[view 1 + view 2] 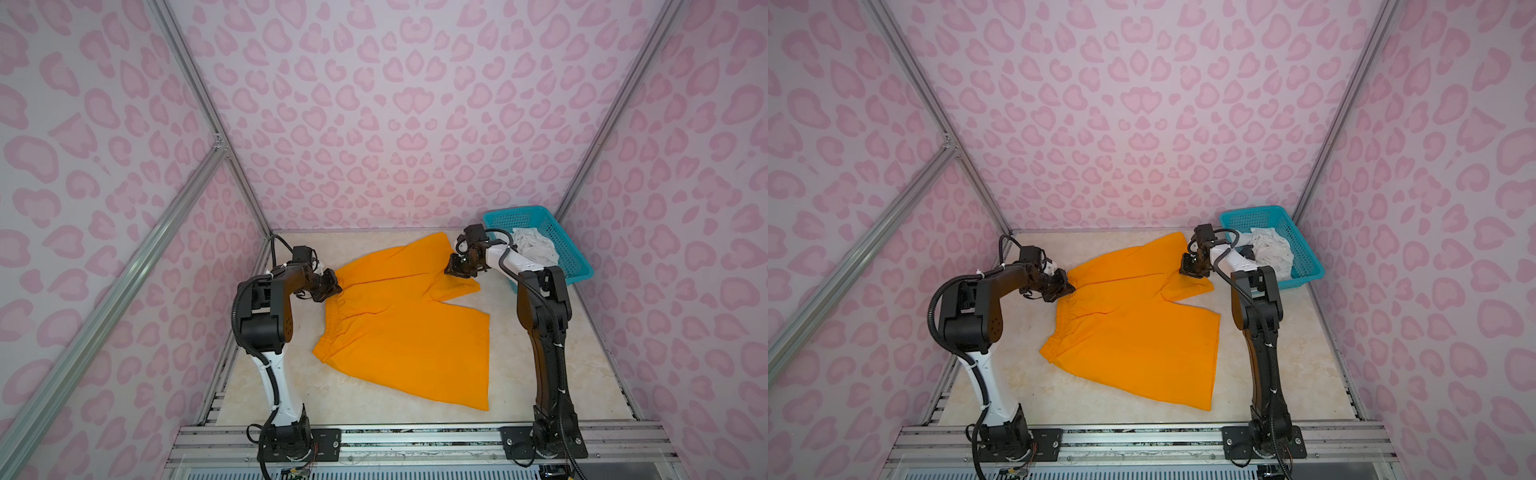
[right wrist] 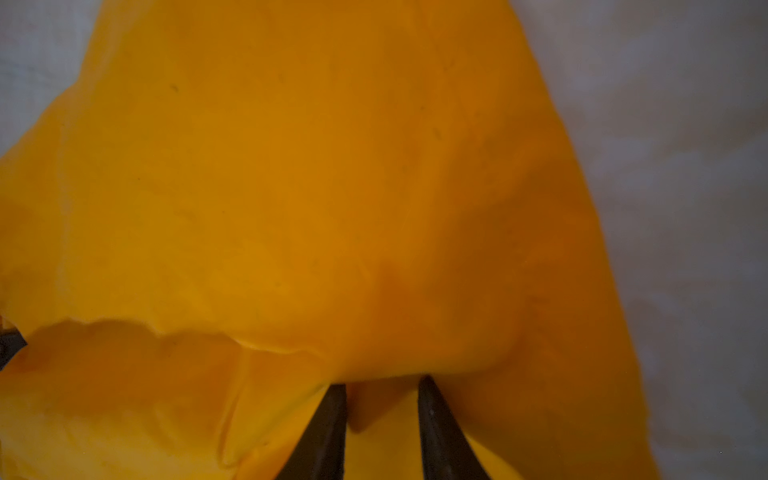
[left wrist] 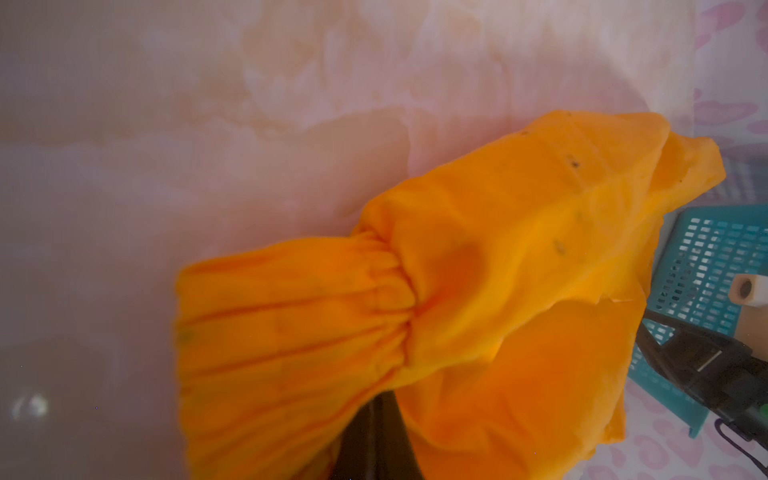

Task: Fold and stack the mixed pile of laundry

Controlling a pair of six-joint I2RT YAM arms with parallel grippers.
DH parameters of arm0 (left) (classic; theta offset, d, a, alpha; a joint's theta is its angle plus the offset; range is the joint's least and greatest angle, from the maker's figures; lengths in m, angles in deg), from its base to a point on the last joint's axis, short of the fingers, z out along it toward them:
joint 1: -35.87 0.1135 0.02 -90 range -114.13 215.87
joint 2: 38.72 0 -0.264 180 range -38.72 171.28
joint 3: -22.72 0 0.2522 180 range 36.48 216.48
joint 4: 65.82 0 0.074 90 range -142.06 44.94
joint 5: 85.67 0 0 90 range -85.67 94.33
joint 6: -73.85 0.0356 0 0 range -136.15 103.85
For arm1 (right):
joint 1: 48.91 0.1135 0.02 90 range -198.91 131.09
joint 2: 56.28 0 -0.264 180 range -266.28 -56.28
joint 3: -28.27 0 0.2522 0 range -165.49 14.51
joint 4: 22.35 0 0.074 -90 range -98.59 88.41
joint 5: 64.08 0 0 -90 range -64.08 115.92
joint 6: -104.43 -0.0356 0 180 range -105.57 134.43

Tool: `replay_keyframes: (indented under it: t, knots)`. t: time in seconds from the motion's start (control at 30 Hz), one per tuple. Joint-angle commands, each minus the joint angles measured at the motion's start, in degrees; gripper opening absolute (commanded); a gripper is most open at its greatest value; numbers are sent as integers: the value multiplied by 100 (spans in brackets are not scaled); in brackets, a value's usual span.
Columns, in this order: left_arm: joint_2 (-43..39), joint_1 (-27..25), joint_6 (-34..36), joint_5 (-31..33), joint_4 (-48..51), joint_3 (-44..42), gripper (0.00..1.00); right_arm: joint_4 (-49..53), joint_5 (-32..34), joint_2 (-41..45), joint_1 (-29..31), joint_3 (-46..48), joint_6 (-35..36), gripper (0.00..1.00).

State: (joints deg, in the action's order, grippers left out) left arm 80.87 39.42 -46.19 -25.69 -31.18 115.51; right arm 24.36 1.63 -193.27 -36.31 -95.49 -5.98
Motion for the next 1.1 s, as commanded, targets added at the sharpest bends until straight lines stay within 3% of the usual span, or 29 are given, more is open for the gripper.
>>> replay_keyframes:
  t: [0.0,0.2,0.37,0.53,0.7,0.8,0.97,1.07]
  knots:
    - [205,3,-329,62,-384,241,3,748,165,-641,-21,-819,-207,33]
    - [180,5,-758,242,-1243,373,3,778,-120,-1057,-39,-2395,73,35]
    - [-499,-2,-793,271,-1937,190,5,660,165,-138,55,-2164,712,38]
    - [-1380,-1,-340,839,-1269,157,18,357,474,1561,126,-365,826,44]
    - [-2298,-7,192,1287,-41,-154,35,422,976,3271,221,2013,721,49]
    - [-3096,-22,494,1653,518,-1081,53,484,1160,4382,229,3614,452,52]
    - [-4297,-228,524,2298,1222,-2491,67,742,1140,5965,358,5488,-183,55]
    - [-4909,-403,308,2919,1405,-3212,74,1129,1389,6491,613,6102,-502,57]
